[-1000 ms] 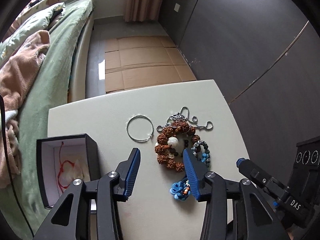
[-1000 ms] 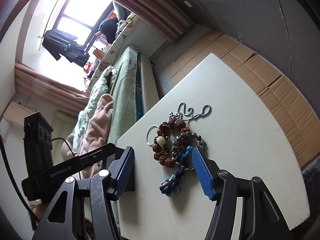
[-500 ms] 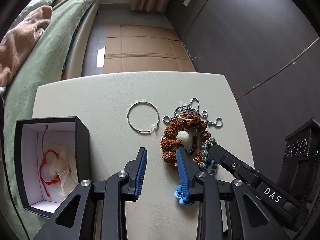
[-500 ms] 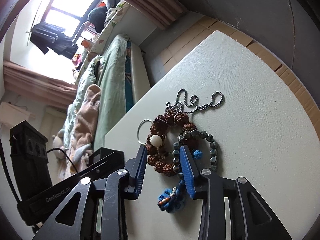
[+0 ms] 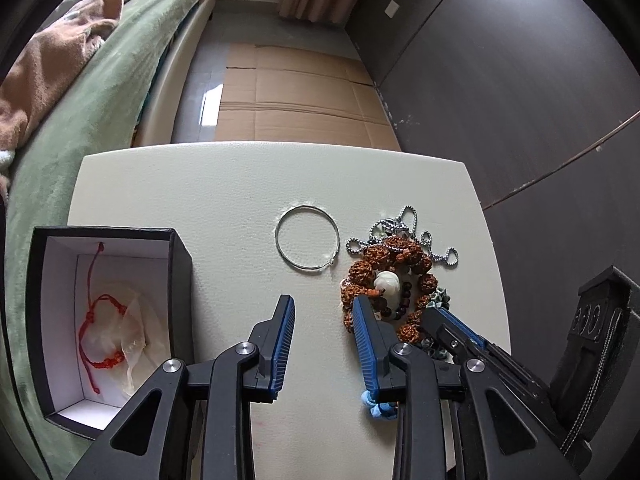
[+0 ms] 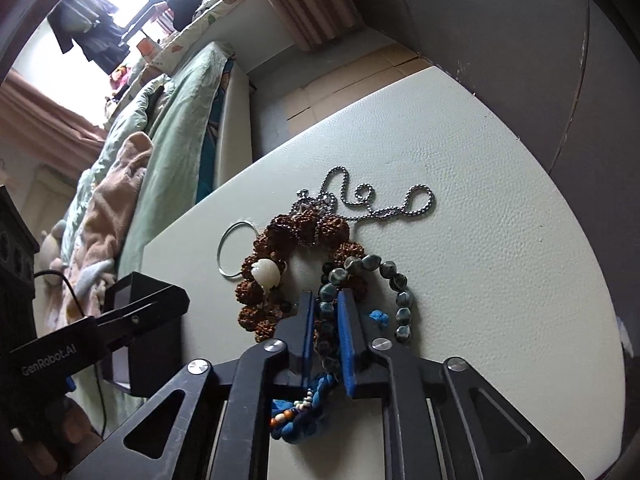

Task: Organize jewelry
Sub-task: 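Close the left gripper on the brown rudraksha bead bracelet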

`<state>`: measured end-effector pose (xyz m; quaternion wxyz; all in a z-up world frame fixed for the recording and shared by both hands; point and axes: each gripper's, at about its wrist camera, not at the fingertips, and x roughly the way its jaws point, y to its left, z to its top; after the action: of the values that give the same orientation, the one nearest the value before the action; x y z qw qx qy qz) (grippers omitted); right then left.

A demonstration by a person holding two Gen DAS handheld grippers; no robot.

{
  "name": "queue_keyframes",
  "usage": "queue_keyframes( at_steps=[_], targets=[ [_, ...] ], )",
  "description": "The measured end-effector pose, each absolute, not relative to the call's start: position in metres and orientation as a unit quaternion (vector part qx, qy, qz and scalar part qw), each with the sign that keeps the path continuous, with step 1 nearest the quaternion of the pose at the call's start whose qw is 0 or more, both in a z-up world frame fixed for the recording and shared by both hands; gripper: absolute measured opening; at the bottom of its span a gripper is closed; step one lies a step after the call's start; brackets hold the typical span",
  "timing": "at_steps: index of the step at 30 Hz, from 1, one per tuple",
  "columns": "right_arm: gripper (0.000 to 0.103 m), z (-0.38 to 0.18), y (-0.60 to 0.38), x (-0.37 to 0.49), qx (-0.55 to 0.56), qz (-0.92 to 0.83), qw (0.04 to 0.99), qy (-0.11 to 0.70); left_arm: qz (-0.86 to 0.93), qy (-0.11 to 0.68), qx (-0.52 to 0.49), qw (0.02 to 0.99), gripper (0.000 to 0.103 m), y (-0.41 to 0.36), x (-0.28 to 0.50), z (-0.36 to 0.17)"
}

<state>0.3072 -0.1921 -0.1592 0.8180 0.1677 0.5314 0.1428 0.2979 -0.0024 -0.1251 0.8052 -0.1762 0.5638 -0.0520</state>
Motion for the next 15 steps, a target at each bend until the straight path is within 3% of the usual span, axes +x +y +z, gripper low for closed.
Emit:
queue_keyframes(
  at_steps=[15],
  targets=[
    [0.010, -0.131, -0.253, 0.290, 0.304, 0.175, 0.820, 0.451, -0.080, 0.591, -0.167, 0.785, 0.032, -0.035, 0.306, -0.149]
  ],
)
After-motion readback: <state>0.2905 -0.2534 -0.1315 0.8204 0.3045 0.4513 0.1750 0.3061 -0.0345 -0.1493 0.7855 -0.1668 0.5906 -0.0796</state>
